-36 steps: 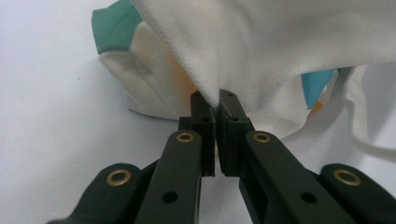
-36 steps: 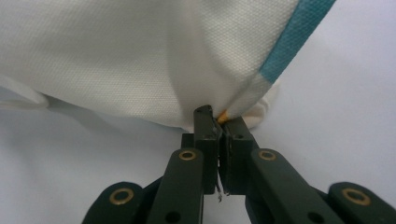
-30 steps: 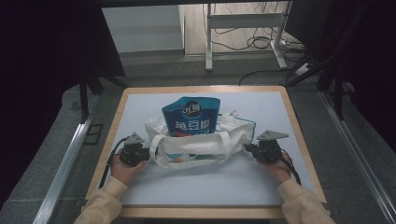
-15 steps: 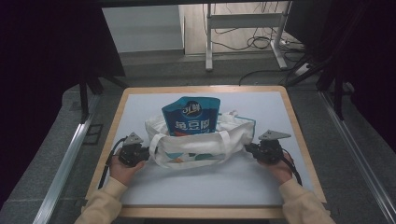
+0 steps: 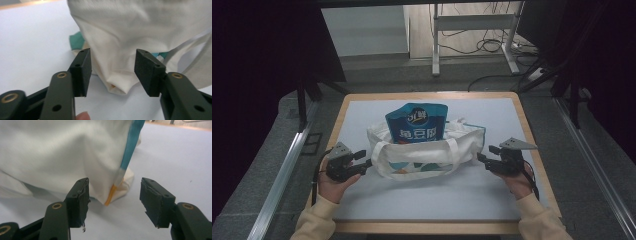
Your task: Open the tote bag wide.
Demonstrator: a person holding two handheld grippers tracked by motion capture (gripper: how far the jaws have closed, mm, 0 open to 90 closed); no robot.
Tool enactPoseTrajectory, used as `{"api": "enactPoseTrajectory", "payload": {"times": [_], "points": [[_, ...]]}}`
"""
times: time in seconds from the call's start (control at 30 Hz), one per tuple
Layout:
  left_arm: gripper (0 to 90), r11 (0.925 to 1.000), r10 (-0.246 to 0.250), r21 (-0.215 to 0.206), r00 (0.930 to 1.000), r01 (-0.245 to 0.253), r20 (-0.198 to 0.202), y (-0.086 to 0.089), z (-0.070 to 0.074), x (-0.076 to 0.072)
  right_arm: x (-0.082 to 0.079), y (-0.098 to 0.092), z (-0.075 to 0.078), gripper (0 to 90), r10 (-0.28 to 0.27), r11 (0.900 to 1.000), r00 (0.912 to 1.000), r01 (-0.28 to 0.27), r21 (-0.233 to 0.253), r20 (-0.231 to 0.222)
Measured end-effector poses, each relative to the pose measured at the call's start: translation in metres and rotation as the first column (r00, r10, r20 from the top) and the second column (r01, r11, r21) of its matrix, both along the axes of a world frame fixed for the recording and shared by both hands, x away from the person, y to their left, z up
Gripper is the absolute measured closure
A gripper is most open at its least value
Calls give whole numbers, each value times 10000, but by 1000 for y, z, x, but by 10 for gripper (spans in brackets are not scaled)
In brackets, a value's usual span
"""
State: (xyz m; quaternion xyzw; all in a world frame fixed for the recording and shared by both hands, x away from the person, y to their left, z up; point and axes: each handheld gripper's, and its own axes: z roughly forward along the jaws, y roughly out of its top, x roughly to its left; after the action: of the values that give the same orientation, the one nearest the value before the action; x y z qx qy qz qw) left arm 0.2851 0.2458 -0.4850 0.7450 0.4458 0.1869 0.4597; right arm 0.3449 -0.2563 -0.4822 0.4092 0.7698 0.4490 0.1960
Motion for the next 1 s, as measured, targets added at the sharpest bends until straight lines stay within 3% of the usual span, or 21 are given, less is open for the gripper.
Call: {"api": "enactPoseTrajectory", "payload": {"times": [0.13, 0.2, 0.23, 0.3, 0.33, 0.37, 0.5, 0.6, 0.77, 0.9, 1.0], "points": [[525, 9997, 120, -212, 9996, -114, 247, 3, 8, -3, -3, 0, 7, 434, -61, 9999, 9997, 60, 82, 219], [609, 9992, 187, -354, 9992, -174, 367, 5, 14, -5, -4, 0, 10, 474, 22, 9998, 9996, -28, 179, 293], [609, 9988, 165, -472, 9990, -145, 413, 7, 18, -5, -4, -1, 12, 508, 55, 9998, 9994, -62, 185, 356], [728, 9983, 86, -580, 9990, -61, 437, 9, 24, -6, -4, -2, 17, 620, 181, 9995, 9990, -191, 249, 412], [806, 9980, 40, -640, 9989, -10, 463, 10, 28, -5, -4, -4, 23, 721, 238, 9993, 9984, -252, 270, 503], [830, 9975, 6, -707, 9986, 32, 532, 12, 33, -5, -3, -5, 27, 760, 285, 9990, 9979, -304, 323, 581], [872, 9964, -88, -831, 9964, 158, 841, 9, 54, 0, 0, -2, 41, 837, 475, 9980, 9952, -509, 383, 856], [878, 9965, -334, -731, 9940, 411, 1046, -3, 73, 12, 5, 10, 58, 858, 752, 9958, 9896, -809, 423, 1222], [879, 9952, -598, -720, 9944, 661, 866, -18, 82, 28, 13, 31, 72, 860, 1199, 9917, 9810, -1255, 277, 1527], [879, 9944, -857, -605, 9962, 865, 162, -27, 74, 46, 28, 48, 74, 861, 1416, 9894, 9802, -1445, 114, 1383], [883, 9946, -824, -624, 9966, 827, 75, -27, 71, 49, 32, 53, 72, 863, 1502, 9883, 9805, -1524, 81, 1270]]}}
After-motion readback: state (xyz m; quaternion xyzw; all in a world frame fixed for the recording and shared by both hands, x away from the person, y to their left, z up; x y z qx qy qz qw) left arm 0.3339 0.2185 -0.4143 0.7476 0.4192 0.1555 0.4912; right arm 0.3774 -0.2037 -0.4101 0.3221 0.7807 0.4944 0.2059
